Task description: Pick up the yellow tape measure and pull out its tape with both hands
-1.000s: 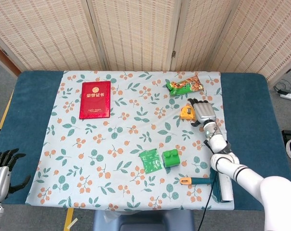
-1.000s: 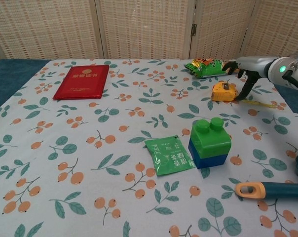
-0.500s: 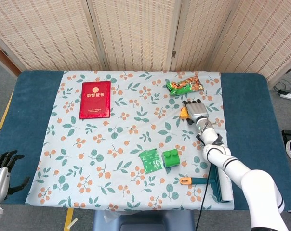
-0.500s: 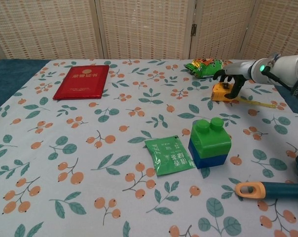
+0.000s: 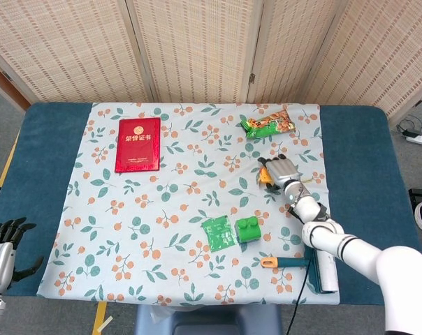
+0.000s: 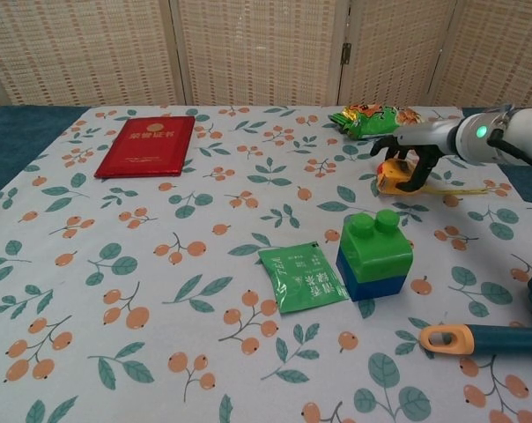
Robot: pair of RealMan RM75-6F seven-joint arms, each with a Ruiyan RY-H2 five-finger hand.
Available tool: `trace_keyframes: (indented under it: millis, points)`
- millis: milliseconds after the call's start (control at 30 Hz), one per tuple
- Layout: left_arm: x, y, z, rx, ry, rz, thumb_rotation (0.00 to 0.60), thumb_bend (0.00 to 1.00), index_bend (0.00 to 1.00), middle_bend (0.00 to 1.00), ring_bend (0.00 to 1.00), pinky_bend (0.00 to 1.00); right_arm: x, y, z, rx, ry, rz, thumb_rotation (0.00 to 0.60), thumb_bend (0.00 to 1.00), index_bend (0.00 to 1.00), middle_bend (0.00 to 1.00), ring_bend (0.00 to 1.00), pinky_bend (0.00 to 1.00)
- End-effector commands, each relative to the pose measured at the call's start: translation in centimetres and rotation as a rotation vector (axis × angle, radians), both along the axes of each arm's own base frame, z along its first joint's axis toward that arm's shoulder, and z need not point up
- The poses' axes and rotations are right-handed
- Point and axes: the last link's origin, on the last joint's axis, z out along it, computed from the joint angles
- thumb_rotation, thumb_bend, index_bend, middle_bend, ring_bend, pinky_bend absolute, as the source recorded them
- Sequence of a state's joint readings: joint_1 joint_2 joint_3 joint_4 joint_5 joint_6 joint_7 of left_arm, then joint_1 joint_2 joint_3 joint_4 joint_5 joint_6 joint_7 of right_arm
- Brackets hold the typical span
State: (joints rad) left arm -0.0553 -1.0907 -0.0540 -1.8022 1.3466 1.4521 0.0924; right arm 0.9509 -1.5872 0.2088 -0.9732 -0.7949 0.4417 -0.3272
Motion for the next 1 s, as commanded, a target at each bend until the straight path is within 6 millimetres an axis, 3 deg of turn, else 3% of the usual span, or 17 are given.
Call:
trace_keyframes:
  millis: [33, 167, 300, 600, 800, 1000]
  points:
    - [0.0, 0.0, 0.0, -0.001, -0.002, -0.003, 0.6, 0.34, 0.25, 0.15, 0.09, 0.0, -1.4, 2.4, 2.3, -0.019, 0.006, 0.025, 0.6, 0.49, 0.11, 0.22, 0.17, 0.08]
    - [0.2, 0.1, -0.1, -0.005, -0.004, -0.007, 0.6, 0.34, 0.25, 0.15, 0.09, 0.0, -1.7, 3.1, 2.7, -0.04, 0.015, 0.042, 0.6, 0.46, 0.1, 0.17, 0.17, 0.08]
    - [0.3, 0.1, -0.2, -0.009, -0.006, -0.01, 0.6, 0.34, 0.24, 0.15, 0.09, 0.0, -1.9, 3.2, 2.1, -0.053, 0.025, 0.047, 0.6, 0.34, 0.1, 0.15, 0.17, 0.09]
    - [0.2, 0.0, -0.1, -0.008, -0.007, 0.0, 0.6, 0.34, 0.24, 0.14, 0.08, 0.0, -1.7, 1.9, 0.6, -0.07, 0.069, 0.095, 0.6, 0.26, 0.11, 0.14, 0.17, 0.09]
    - [0.2, -0.1, 0.0, -0.007, -0.008, 0.008, 0.6, 0.34, 0.24, 0.14, 0.08, 0.0, -1.1, 1.4, -0.9, -0.067, 0.09, 0.158, 0.6, 0.24, 0.26, 0.2, 0.22, 0.1]
    - [0.1, -0.3, 0.1, -0.002, -0.008, 0.013, 0.6, 0.34, 0.23, 0.13, 0.07, 0.0, -0.5, 1.1, -1.7, -0.067, 0.067, 0.182, 0.6, 0.24, 0.3, 0.24, 0.25, 0.11]
